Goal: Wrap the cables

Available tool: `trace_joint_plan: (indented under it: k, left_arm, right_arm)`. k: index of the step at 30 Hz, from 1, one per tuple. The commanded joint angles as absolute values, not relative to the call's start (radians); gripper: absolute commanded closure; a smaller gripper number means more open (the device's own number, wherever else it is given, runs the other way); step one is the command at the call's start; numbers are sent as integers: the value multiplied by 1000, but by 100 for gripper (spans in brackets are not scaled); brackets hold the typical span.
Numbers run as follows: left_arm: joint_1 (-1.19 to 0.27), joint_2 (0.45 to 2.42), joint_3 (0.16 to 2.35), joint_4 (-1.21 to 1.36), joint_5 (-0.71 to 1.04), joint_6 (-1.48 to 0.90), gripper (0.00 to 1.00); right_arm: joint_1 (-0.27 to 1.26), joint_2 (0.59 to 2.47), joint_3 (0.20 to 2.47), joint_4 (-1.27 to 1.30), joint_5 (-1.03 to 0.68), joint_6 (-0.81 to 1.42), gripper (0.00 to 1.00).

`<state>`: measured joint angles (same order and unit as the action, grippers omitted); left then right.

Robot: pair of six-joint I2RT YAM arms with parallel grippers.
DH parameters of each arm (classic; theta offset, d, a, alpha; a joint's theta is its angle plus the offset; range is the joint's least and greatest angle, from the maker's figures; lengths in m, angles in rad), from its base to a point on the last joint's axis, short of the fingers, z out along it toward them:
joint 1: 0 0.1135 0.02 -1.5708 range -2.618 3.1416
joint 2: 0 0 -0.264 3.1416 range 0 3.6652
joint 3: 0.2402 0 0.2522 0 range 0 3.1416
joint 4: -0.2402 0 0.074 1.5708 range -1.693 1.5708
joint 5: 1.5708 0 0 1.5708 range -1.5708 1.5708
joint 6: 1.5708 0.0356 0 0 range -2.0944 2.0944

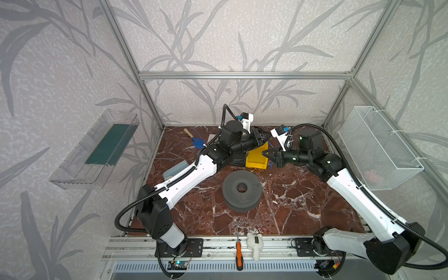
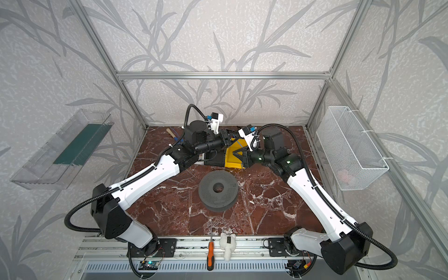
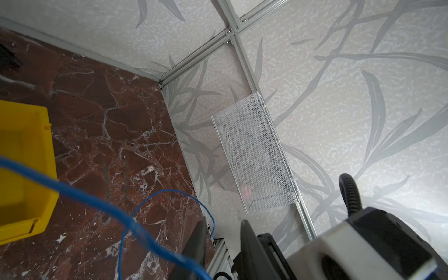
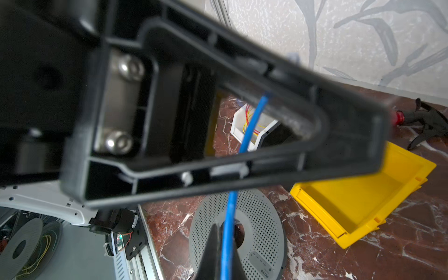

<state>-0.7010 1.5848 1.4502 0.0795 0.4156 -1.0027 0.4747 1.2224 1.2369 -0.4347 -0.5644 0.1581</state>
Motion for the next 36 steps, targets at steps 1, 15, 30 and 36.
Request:
trace_joint_plan:
  k: [1, 15, 30, 36]
  left_arm:
    - [-692, 1575, 1476, 91, 352, -980, 99]
    - [-698, 1489, 1504, -72, 192, -885, 100]
    - [-698, 1493, 1585, -182, 249, -774, 100]
    - [-698, 1477, 1584, -192, 242, -757, 100]
  right_arm:
    - [487, 1199, 1234, -460, -583, 113, 100]
    - [383, 1064, 1277, -570, -564, 149, 31]
    - [-6, 963, 1292, -793, -514, 169, 28]
    - [-18, 1003, 1233, -827, -530, 153, 27]
